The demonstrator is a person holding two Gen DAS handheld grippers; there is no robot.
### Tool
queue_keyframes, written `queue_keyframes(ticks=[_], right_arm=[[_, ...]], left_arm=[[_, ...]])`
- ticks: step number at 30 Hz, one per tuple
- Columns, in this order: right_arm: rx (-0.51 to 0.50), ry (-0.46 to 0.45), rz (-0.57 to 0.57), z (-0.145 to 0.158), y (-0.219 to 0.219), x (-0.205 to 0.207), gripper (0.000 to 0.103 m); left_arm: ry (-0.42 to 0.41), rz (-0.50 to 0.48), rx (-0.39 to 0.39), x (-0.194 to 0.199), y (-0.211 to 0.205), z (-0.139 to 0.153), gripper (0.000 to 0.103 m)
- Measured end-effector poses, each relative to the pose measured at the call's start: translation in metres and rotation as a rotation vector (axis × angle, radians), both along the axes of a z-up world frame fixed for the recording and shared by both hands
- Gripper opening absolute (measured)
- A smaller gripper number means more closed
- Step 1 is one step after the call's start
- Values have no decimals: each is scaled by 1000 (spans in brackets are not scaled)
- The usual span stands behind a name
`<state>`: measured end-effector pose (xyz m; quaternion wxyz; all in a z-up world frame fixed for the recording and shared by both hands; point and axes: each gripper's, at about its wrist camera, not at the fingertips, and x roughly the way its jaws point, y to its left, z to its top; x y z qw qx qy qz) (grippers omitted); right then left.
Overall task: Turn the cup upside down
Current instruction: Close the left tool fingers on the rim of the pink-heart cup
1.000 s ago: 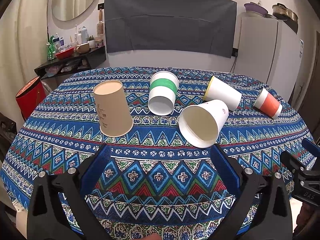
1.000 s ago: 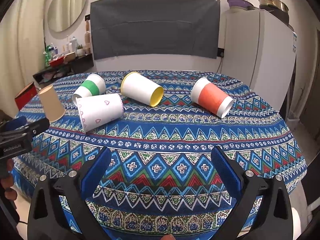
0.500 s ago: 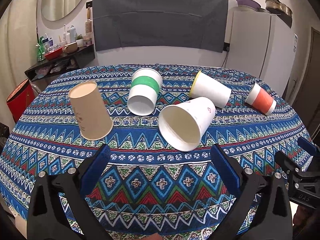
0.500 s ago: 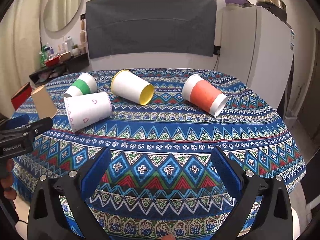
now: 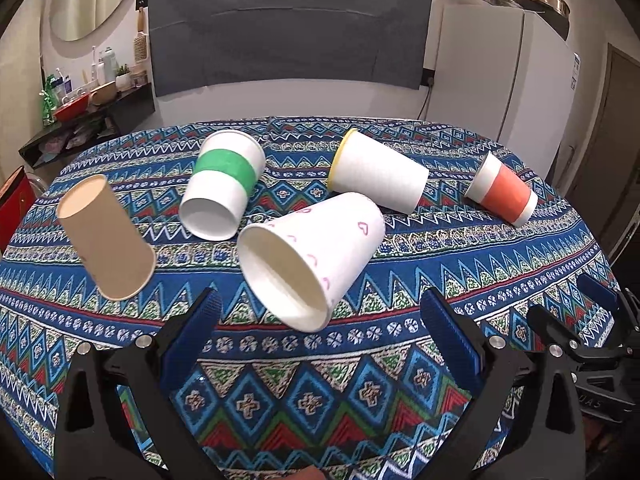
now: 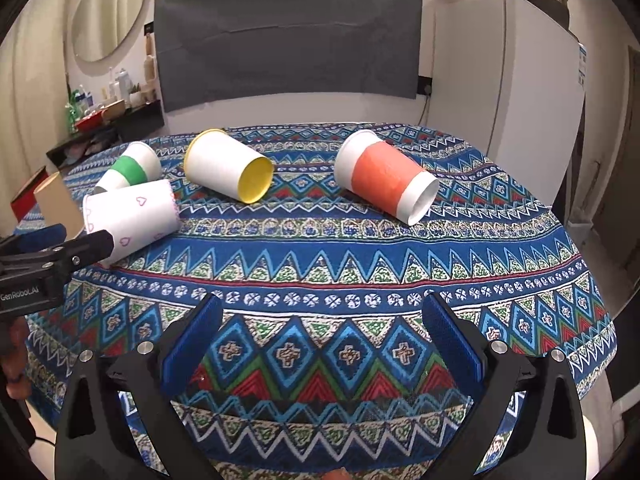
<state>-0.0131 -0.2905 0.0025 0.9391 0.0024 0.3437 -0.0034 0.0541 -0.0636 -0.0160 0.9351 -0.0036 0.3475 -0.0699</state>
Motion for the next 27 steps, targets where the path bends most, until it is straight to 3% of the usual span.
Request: queue_keyframes(ticks=[7,9,11,14,17,19,27], right_arm=[[-5,22,-15,-6,-16,20,96],[-2,25,-21,-7,-19,24,96],[6,27,-23,-8,-23,29,96],[16,30,-28,-9,-28,32,96],[20,35,-30,-11,-30,33,96],[23,38,-30,-12,-30,32,96],[33,45,-22,-11,-27,21,96]], left_arm=[[44,-15,-20,21,-9,-6,97],[56,-22,-21,26,-12,-8,89],[49,-10,-7,30,-15,-8,70],[66,-34,-26,34,-17,-9,52],[90,-57,-51,35,-20,-12,17],[102,-45,-62,34,-19,-12,6],[97,-70,-78,11,-15,-12,5]])
